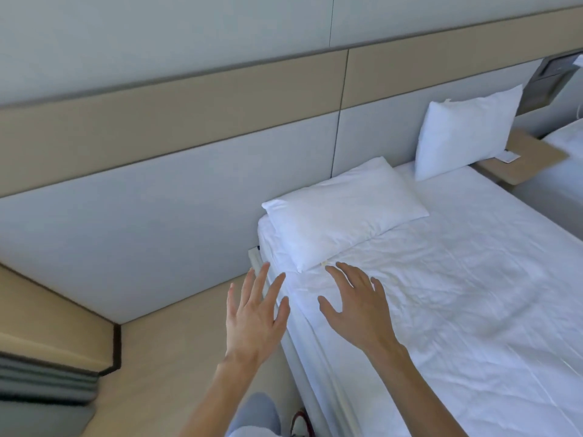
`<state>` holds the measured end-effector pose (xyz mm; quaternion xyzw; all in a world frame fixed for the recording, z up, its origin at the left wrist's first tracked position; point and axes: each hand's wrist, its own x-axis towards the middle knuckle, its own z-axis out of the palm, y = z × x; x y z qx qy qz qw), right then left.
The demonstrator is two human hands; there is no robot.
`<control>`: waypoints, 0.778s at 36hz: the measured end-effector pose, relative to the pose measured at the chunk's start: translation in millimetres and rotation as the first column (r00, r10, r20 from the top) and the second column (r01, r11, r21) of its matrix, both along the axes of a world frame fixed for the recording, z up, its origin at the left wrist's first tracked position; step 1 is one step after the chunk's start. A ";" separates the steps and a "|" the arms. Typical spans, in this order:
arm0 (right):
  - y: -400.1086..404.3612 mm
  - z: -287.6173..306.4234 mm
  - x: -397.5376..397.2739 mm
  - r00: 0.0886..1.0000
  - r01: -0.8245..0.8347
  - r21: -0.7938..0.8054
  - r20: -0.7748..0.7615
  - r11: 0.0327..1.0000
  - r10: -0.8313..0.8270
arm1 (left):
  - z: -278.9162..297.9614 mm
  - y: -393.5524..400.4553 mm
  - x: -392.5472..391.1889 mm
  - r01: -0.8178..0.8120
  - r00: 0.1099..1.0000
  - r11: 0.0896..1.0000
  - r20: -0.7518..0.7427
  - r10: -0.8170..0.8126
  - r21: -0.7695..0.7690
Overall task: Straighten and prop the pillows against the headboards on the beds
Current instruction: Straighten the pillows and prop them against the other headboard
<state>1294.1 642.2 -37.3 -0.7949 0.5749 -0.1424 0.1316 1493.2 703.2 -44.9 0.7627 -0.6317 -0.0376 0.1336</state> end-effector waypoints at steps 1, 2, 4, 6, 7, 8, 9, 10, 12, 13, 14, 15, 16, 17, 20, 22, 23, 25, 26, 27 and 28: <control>-14.5 -0.6 1.3 1.000 0.011 0.000 -0.001 1.000 -0.011 | -0.1 -15.9 4.2 0.009 1.000 1.000 -0.004 -0.009 0.003; -28.9 -1.0 2.6 1.000 0.027 -0.003 0.001 1.000 -0.027 | -1.0 -32.6 8.4 0.018 1.000 1.000 -0.007 -0.018 0.008; -57.8 -2.8 6.0 0.998 0.060 -0.002 0.001 0.998 -0.060 | -2.9 -65.6 17.8 0.029 0.999 1.000 -0.020 -0.029 0.012; -85.9 -5.5 11.1 0.996 0.085 0.008 -0.002 0.996 -0.085 | -5.9 -98.2 28.1 0.042 0.998 0.999 -0.046 -0.042 0.010; -100.9 -6.8 14.8 0.995 0.097 0.007 -0.002 0.995 -0.097 | -7.5 -115.4 33.4 0.050 0.997 0.999 -0.057 -0.049 0.007; -117.3 -8.7 18.9 0.994 0.111 0.006 -0.002 0.994 -0.111 | -9.8 -134.2 39.0 0.055 0.997 0.998 -0.062 -0.055 0.002; -134.1 -10.4 23.6 0.992 0.123 0.002 0.000 0.992 -0.123 | -12.2 -153.3 44.5 0.060 0.996 0.998 -0.063 -0.060 -0.004; -152.0 -12.5 28.8 0.991 0.131 0.002 0.001 0.991 -0.131 | -14.9 -173.1 50.2 0.065 0.996 0.998 -0.060 -0.065 -0.006; -187.7 -18.2 39.9 0.988 0.151 0.009 -0.009 0.988 -0.151 | -21.6 -212.0 62.4 0.077 0.995 0.997 -0.068 -0.076 0.008; -205.4 -21.9 45.3 0.987 0.161 0.013 -0.012 0.987 -0.161 | -25.1 -230.7 69.3 0.084 0.993 0.996 -0.079 -0.082 0.018; -222.6 -25.5 51.4 0.986 0.170 0.027 -0.009 0.985 -0.169 | -28.6 -249.2 76.7 0.090 0.992 0.995 -0.090 -0.087 0.031; -239.0 -28.7 58.1 0.984 0.178 0.050 -0.005 0.983 -0.178 | -31.4 -267.3 85.2 0.097 0.991 0.994 -0.095 -0.093 0.044; -255.5 -32.2 64.8 0.983 0.185 0.075 -0.003 0.980 -0.185 | -34.4 -286.3 94.1 0.106 0.990 0.993 -0.102 -0.099 0.058; -272.3 -36.4 70.9 0.982 0.186 0.096 -0.005 0.978 -0.186 | -38.1 -305.6 102.7 0.113 0.988 0.991 -0.115 -0.105 0.067; -321.1 -48.2 83.3 0.981 0.192 0.141 -0.026 0.971 -0.190 | -51.3 -364.9 124.8 0.148 0.980 0.983 -0.152 -0.131 0.108; -351.9 -56.4 85.5 0.979 0.206 0.168 -0.048 0.964 -0.200 | -63.3 -401.5 136.3 0.167 0.976 0.978 -0.165 -0.145 0.127; -365.5 -59.8 85.8 0.977 0.210 0.185 -0.065 0.960 -0.201 | -70.0 -417.5 141.7 0.174 0.973 0.975 -0.175 -0.149 0.137; -392.7 -66.8 84.7 0.975 0.217 0.223 -0.096 0.950 -0.201 | -81.7 -447.6 149.5 0.185 0.967 0.969 -0.208 -0.149 0.165; -406.1 -70.7 83.2 0.974 0.220 0.233 -0.104 0.947 -0.200 | -88.5 -462.1 152.2 0.187 0.962 0.966 -0.233 -0.143 0.179; -419.8 -74.8 81.5 0.973 0.223 0.243 -0.110 0.944 -0.201 | -94.4 -476.2 153.5 0.184 0.956 0.962 -0.265 -0.127 0.201; -434.4 -79.4 79.8 0.972 0.227 0.256 -0.115 0.940 -0.203 | -100.4 -490.3 154.0 0.181 0.947 0.957 -0.302 -0.107 0.228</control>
